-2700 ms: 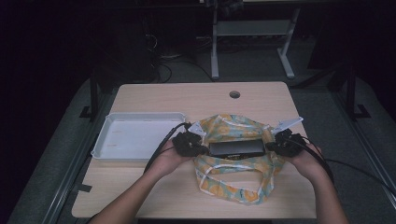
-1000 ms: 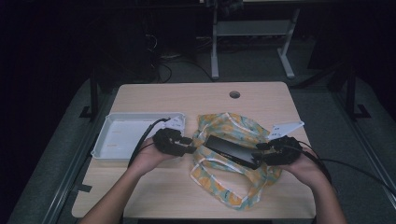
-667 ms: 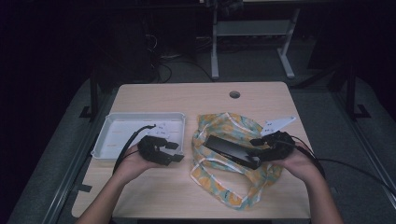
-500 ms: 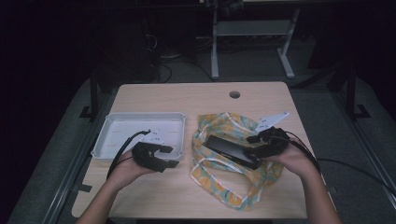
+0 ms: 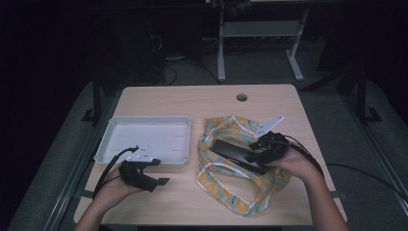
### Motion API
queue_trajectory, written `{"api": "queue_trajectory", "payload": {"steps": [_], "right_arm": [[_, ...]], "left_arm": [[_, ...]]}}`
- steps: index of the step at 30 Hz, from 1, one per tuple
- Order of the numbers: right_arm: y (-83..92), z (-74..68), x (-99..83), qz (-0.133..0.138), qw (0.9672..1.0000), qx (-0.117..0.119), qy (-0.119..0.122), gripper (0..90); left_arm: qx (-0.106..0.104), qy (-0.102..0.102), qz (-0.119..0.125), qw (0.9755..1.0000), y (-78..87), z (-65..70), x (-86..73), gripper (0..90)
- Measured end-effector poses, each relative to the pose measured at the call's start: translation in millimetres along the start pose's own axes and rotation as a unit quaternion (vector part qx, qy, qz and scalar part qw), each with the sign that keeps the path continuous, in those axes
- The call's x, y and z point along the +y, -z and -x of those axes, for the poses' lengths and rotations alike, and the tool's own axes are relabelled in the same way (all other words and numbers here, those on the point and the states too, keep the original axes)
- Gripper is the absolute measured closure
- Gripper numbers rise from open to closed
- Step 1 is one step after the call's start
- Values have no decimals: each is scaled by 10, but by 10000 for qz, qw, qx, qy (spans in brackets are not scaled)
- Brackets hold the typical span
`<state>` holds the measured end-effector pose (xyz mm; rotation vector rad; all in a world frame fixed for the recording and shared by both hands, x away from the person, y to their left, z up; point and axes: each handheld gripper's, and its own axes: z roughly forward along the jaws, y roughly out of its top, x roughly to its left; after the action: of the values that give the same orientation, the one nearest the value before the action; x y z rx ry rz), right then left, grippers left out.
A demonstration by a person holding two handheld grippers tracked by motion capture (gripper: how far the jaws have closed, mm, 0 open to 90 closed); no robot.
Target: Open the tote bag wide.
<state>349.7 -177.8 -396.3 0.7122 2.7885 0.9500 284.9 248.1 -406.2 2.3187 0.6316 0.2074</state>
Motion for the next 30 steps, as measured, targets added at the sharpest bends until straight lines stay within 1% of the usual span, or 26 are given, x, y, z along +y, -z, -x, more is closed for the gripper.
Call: {"api": "queue_trajectory", "payload": {"steps": [2, 3, 6, 7, 9, 12, 13, 14, 16, 20, 21, 22, 24, 27, 29, 30], "right_arm": [[-16, 0, -10, -33, 10000, -12, -29, 418], [-23, -1, -11, -51, 10000, -18, -53, 413], [-53, -23, -8, -137, 9999, -68, 25, 410], [-69, -23, -12, -181, 9997, -106, 98, 411], [-95, -24, -15, -271, 9994, -181, 142, 404], [-141, -8, -17, -341, 9991, -171, 192, 399], [-156, -14, -15, -371, 9991, -145, 170, 398], [-175, -17, -11, -389, 9990, -129, 167, 395], [-213, -18, -8, -464, 9985, -170, 230, 394], [-262, -25, -14, -562, 9979, -196, 238, 391], [-272, -27, -15, -575, 9980, -167, 190, 391], [-283, -20, -18, -594, 9978, -188, 237, 392], [-295, -16, -21, -602, 9977, -190, 251, 394], [-293, -13, -27, -613, 9978, -165, 209, 414], [-292, -14, -25, -619, 9977, -157, 225, 419], [-292, -13, -24, -624, 9977, -150, 218, 420]], "left_arm": [[90, -71, 10, 9999, 1, 2, -6, 228], [89, -43, 87, 9999, -7, 9, -9, 226], [44, -80, 98, 9999, -36, 9, -29, 226], [18, -62, 88, 9999, -49, 7, -36, 226], [-32, 19, 142, 9999, -80, 13, -50, 226], [-64, -77, 70, 9999, -92, 21, -52, 226], [-75, -53, 94, 9999, -101, 25, -56, 226], [-65, -70, 76, 9999, -101, 22, -56, 226], [-60, -59, 82, 9999, -103, 18, -60, 227], [-62, -33, 103, 9999, -112, 27, -64, 227], [-57, -55, 77, 9999, -113, 29, -61, 227], [-62, -71, 64, 9999, -119, 32, -61, 227], [-67, -37, 96, 9999, -134, 42, -60, 227], [-78, -85, 78, 9999, -135, 45, -60, 227], [-91, -43, 90, 9999, -139, 48, -66, 227], [-99, -65, 53, 9999, -138, 43, -68, 228]]}}
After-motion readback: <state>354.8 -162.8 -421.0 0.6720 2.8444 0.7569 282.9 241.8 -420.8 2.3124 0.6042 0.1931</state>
